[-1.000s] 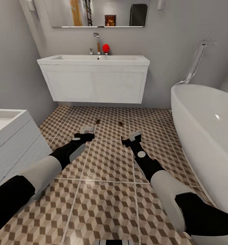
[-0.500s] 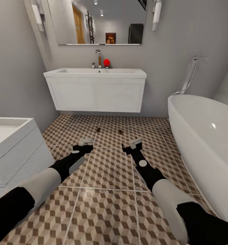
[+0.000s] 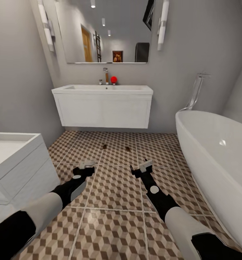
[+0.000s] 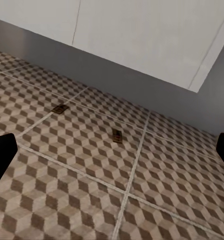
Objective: Take the four mousetraps from the cabinet in the bathroom and place them on the bathroom floor. Make sure all four end up on the same floor surface, and ensure that at least two of them are either under or directly next to the same bathroom sink.
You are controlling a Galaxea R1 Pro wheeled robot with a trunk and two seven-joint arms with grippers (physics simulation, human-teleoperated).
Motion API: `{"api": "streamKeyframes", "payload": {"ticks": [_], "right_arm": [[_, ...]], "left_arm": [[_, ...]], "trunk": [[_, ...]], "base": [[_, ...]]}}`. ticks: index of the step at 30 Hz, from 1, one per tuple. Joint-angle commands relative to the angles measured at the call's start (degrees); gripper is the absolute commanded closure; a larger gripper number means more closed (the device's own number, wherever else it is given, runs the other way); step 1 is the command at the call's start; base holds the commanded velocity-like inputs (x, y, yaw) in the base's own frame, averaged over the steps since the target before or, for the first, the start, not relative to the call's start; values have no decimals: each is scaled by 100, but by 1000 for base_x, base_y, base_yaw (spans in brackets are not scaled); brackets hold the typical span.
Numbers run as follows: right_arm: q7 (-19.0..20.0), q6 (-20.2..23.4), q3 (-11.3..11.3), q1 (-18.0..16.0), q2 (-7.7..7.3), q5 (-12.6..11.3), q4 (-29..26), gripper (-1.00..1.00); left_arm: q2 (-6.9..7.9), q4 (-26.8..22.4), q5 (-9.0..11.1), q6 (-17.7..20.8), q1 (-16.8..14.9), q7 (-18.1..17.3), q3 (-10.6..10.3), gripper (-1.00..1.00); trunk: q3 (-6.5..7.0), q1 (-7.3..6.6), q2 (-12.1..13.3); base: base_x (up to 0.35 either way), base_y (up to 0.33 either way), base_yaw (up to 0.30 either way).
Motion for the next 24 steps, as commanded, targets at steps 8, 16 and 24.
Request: {"api": "streamKeyframes", "payload": {"ticks": [8,16,24], "right_arm": [[-58,-210,13,347,-31,58,4,-100],[-223,-409,9,794,-131,58,-1,-100],[-339,-682,10,1233,-159,58,-5,-100]], "left_arm": [[17,309,58,-473,486,23,-53,-100],[12,607,57,-999,1096,15,-53,-100],[10,941,-10,-1526,1617,1,-53,-100]], "trunk": [[249,-21,9],[502,-42,20],[756,-63,31]], "base": [[0,0,0],[0,0,0],[0,0,0]]}}
